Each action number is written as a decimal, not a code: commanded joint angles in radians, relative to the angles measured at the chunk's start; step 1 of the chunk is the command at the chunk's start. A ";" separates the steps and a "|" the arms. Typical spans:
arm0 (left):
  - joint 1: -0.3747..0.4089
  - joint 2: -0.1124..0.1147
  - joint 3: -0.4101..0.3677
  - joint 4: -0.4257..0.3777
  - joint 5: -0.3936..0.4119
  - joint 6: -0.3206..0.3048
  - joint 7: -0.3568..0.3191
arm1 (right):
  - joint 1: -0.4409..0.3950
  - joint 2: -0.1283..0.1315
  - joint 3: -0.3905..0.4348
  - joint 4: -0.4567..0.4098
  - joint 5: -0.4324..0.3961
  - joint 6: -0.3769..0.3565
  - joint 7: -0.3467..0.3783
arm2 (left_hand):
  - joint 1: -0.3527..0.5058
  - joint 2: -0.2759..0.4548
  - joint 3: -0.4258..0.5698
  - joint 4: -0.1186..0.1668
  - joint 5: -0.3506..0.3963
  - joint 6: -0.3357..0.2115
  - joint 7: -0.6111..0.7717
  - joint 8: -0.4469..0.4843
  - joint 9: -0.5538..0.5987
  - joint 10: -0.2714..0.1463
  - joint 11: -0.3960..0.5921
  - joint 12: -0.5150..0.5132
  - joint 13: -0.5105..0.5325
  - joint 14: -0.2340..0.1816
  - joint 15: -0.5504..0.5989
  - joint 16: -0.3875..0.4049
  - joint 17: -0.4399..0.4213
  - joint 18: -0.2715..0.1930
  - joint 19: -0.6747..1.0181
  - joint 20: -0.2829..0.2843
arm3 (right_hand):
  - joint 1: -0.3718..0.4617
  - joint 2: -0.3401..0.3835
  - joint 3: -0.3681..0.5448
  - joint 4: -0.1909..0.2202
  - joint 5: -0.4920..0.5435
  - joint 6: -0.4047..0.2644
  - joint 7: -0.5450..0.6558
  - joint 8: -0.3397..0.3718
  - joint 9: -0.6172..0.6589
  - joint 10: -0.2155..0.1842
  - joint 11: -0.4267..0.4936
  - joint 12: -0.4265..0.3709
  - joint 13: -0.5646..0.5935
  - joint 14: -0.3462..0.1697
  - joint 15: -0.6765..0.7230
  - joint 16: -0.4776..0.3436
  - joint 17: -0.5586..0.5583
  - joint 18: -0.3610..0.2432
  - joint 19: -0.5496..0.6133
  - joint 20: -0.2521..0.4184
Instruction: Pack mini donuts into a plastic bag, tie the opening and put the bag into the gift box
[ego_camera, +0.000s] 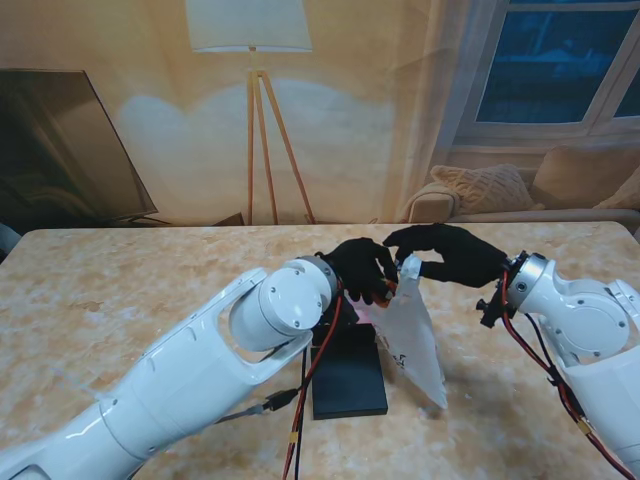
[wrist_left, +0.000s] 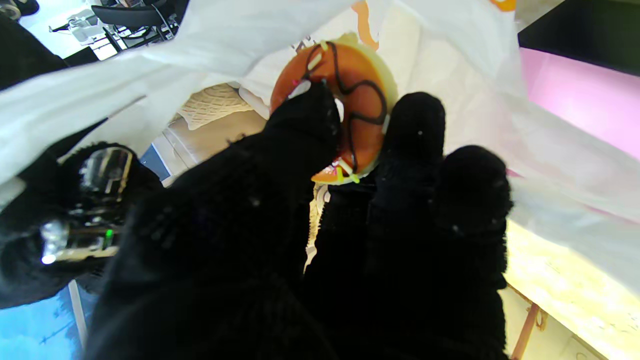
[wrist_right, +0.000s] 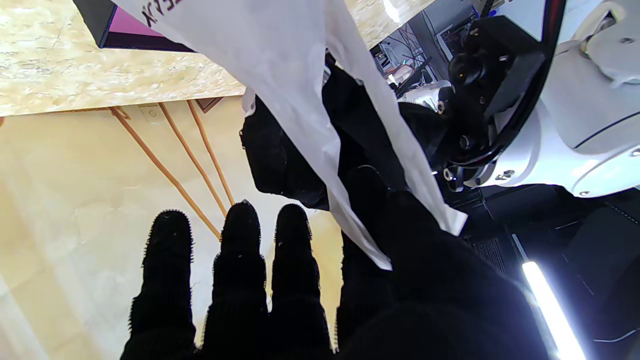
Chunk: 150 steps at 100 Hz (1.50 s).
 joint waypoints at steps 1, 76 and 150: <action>0.003 -0.007 0.001 0.002 -0.002 -0.017 -0.011 | -0.006 -0.008 0.001 -0.004 -0.007 0.000 0.001 | 0.009 -0.003 0.032 0.028 0.037 -0.025 0.019 -0.009 0.026 -0.025 0.002 -0.012 -0.016 0.015 -0.027 -0.022 0.021 -0.089 0.010 -0.016 | 0.121 0.022 0.099 0.040 0.018 -0.346 -0.001 0.024 -0.021 -0.026 -0.003 -0.006 -0.020 -0.019 -0.001 -0.023 -0.010 -0.016 -0.012 -0.008; -0.010 0.007 0.032 0.028 -0.031 -0.042 -0.076 | 0.005 -0.012 -0.001 0.008 0.012 0.025 0.003 | -0.008 0.005 0.028 0.023 0.045 -0.008 -0.015 -0.036 0.024 -0.020 -0.031 -0.035 -0.053 0.039 -0.031 -0.039 -0.017 -0.048 -0.004 -0.017 | 0.125 0.028 0.094 0.043 0.013 -0.342 0.007 0.026 0.010 -0.017 0.023 0.014 0.011 -0.019 0.033 -0.008 0.017 -0.027 -0.006 -0.006; 0.026 0.001 -0.023 -0.034 -0.105 0.106 -0.064 | 0.000 -0.012 -0.003 0.003 -0.006 0.015 -0.007 | -0.114 0.135 -0.012 0.021 -0.012 0.109 -0.287 0.064 -0.228 0.096 0.147 -0.255 -0.182 0.103 -0.069 -0.091 -0.119 -0.012 -0.068 -0.037 | 0.128 0.024 0.100 0.042 0.013 -0.331 0.009 0.023 0.024 -0.020 0.027 0.023 0.019 -0.017 0.038 -0.004 0.023 -0.029 -0.003 -0.004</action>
